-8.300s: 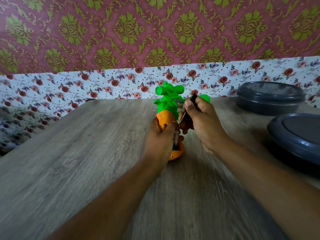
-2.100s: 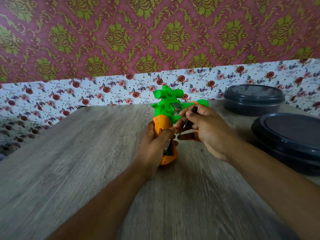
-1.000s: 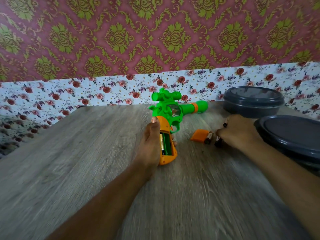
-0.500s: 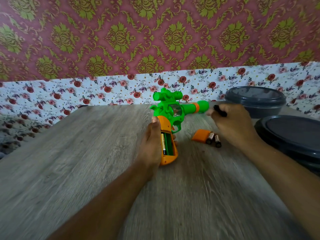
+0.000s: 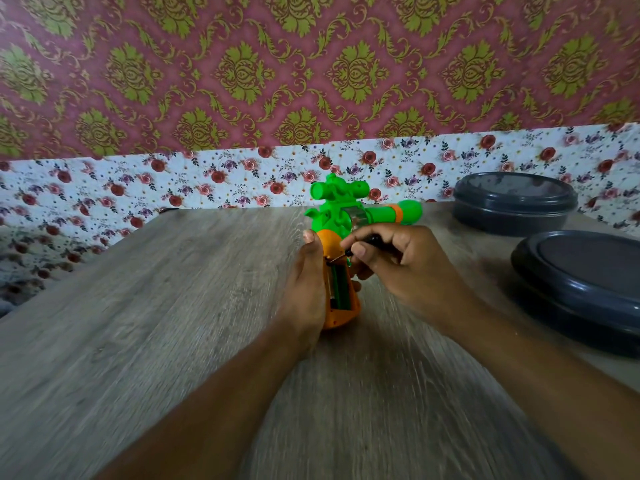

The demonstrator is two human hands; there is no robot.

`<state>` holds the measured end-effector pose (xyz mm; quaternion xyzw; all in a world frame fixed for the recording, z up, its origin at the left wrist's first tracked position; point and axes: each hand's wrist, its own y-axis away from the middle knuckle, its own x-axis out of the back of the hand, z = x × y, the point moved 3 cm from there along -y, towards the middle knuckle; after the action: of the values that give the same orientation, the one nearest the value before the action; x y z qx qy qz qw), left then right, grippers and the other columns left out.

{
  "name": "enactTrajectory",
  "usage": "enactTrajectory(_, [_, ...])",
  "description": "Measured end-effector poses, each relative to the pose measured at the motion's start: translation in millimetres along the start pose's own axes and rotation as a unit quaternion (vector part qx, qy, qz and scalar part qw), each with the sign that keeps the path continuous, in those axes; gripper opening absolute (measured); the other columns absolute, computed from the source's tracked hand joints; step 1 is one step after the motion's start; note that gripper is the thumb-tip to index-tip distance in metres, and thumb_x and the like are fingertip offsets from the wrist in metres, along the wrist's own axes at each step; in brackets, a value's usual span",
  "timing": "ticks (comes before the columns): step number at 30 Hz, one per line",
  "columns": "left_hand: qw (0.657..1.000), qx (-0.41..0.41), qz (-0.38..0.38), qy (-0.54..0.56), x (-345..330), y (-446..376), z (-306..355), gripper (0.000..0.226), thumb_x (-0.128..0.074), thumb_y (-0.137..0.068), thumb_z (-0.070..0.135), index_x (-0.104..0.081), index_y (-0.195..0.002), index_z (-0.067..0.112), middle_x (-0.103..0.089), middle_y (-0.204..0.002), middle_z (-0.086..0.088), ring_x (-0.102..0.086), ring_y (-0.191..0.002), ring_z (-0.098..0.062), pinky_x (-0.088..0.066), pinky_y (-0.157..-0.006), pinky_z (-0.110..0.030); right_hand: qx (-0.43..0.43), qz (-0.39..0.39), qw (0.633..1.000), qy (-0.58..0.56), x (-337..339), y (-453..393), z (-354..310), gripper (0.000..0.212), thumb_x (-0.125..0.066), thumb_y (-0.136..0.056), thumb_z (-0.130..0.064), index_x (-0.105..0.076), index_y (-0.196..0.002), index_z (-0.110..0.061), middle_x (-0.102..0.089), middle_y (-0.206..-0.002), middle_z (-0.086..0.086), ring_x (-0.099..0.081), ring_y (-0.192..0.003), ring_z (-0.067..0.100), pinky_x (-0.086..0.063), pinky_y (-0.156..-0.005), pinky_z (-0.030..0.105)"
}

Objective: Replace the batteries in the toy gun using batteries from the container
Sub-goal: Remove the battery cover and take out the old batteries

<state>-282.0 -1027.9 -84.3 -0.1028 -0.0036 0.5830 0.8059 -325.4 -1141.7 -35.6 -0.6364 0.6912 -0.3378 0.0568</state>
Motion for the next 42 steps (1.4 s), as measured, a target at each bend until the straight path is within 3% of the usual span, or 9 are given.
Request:
enactTrajectory(4, [1.0,0.003,0.014,-0.001,-1,0,0,0.076,-0.025,-0.079,0.078,-0.063,-0.112,0.021,-0.07,-0.107,-0.014,-0.068,-0.097,-0.03,-0.053,-0.085,-0.045,0.021,-0.024,0.999,0.041,-6,1,2,0.01,-0.06,-0.084,-0.018,-0.066,-0.087,-0.025,-0.064,-0.077,-0.018,-0.061,-0.068,-0.002,-0.053,-0.068,0.02])
enactTrajectory(8, [1.0,-0.003,0.028,-0.009,-1,-2,-1,0.067,-0.026,-0.087,0.063,-0.058,-0.118,0.013,-0.068,-0.098,-0.013,-0.066,-0.074,-0.02,-0.053,-0.064,-0.03,0.006,-0.005,1.0,0.03,-3,0,3,0.011,-0.056,-0.088,-0.02,-0.066,-0.084,-0.025,-0.066,-0.072,-0.008,-0.064,-0.069,0.01,-0.056,-0.069,0.032])
enactTrajectory(11, [0.999,-0.004,0.039,-0.007,-1,-2,0,0.044,-0.026,-0.1,0.042,-0.054,-0.119,0.014,-0.064,-0.099,-0.014,-0.063,-0.065,-0.017,-0.053,-0.056,-0.024,-0.013,0.003,1.0,-0.011,1,-1,-1,0.018,-0.052,-0.091,-0.013,-0.065,-0.082,-0.02,-0.063,-0.066,0.0,-0.062,-0.063,0.008,-0.055,-0.064,0.024])
enactTrajectory(15, [0.999,0.022,0.047,0.011,-2,0,2,0.033,-0.028,-0.1,0.042,-0.054,-0.109,0.023,-0.063,-0.087,-0.006,-0.063,-0.064,-0.016,-0.051,-0.057,-0.025,-0.056,0.007,0.997,-0.046,6,-1,-7,0.018,-0.047,-0.093,-0.01,-0.064,-0.086,-0.008,-0.063,-0.072,0.014,-0.058,-0.053,-0.002,-0.04,-0.048,0.004])
enactTrajectory(19, [0.999,0.015,0.048,0.003,-3,2,5,0.03,-0.038,-0.099,0.038,-0.054,-0.116,0.019,-0.062,-0.084,-0.003,-0.063,-0.064,-0.015,-0.05,-0.061,-0.028,-0.068,0.011,0.997,-0.047,7,0,-7,0.017,-0.048,-0.093,-0.01,-0.064,-0.088,-0.008,-0.065,-0.079,0.02,-0.058,-0.053,0.002,-0.038,-0.045,0.004])
enactTrajectory(26, [0.998,0.026,0.049,0.014,-3,4,8,0.019,-0.043,-0.098,0.027,-0.053,-0.11,0.015,-0.061,-0.083,-0.006,-0.062,-0.064,-0.017,-0.05,-0.057,-0.027,-0.087,0.002,0.994,-0.069,9,-2,-5,0.02,-0.046,-0.094,-0.012,-0.063,-0.089,-0.003,-0.061,-0.07,0.012,-0.061,-0.065,0.022,-0.054,-0.058,0.022])
enactTrajectory(33, [0.998,0.036,0.055,0.027,-2,1,5,0.012,-0.044,-0.097,0.025,-0.053,-0.095,0.018,-0.061,-0.076,-0.003,-0.063,-0.057,-0.013,-0.047,-0.048,-0.023,-0.093,-0.007,0.991,-0.099,8,-1,-6,0.023,-0.042,-0.095,-0.012,-0.061,-0.084,-0.004,-0.058,-0.067,0.014,-0.058,-0.064,0.026,-0.053,-0.055,0.025])
enactTrajectory(39, [0.996,0.047,0.049,0.056,-1,-1,4,0.012,-0.043,-0.095,0.013,-0.054,-0.098,0.014,-0.061,-0.076,-0.007,-0.063,-0.057,-0.016,-0.051,-0.059,-0.028,-0.11,0.11,0.977,-0.143,15,-4,-1,0.03,-0.04,-0.097,-0.018,-0.056,-0.073,-0.01,-0.058,-0.071,0.008,-0.058,-0.068,0.02,-0.054,-0.063,0.033])
enactTrajectory(42, [0.996,0.043,0.043,0.058,-3,0,5,0.01,-0.046,-0.092,0.011,-0.054,-0.098,0.014,-0.06,-0.077,-0.007,-0.062,-0.057,-0.016,-0.051,-0.061,-0.028,-0.159,0.098,0.974,-0.129,20,-4,6,0.027,-0.039,-0.097,-0.014,-0.053,-0.075,-0.011,-0.054,-0.066,0.006,-0.051,-0.056,0.015,-0.046,-0.055,0.03])
